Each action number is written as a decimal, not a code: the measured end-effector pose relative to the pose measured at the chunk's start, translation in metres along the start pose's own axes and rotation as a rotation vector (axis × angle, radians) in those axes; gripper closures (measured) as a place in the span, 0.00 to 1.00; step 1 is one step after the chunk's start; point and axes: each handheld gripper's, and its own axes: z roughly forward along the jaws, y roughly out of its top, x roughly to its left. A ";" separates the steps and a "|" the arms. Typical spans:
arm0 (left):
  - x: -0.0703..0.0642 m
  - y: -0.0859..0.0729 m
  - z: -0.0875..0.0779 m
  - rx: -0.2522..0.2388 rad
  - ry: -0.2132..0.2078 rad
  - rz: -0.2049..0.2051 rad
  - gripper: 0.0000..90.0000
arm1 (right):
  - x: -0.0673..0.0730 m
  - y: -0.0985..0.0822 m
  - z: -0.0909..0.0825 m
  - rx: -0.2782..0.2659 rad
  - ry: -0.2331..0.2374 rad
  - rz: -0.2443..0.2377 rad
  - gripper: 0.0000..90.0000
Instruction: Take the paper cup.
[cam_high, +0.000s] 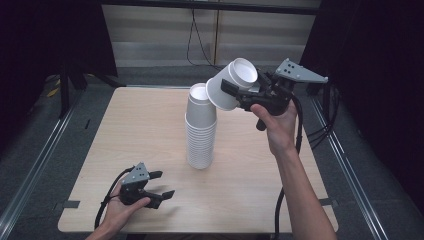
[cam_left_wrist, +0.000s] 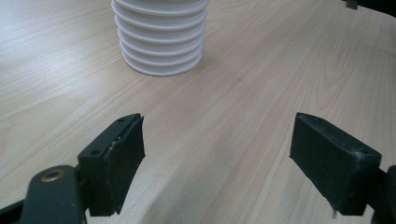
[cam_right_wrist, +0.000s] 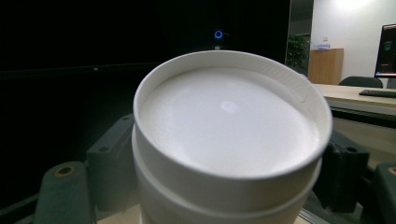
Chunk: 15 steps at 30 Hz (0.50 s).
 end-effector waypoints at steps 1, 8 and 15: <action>0.000 0.000 0.000 0.000 -0.001 0.002 0.20 | 0.000 0.000 -0.001 0.000 -0.001 0.000 0.24; 0.000 0.000 0.001 0.001 -0.003 -0.001 0.20 | 0.001 -0.003 -0.014 0.004 -0.011 -0.007 0.24; -0.001 0.000 0.001 0.004 -0.007 0.000 0.19 | 0.003 -0.012 -0.026 0.016 -0.020 -0.004 0.24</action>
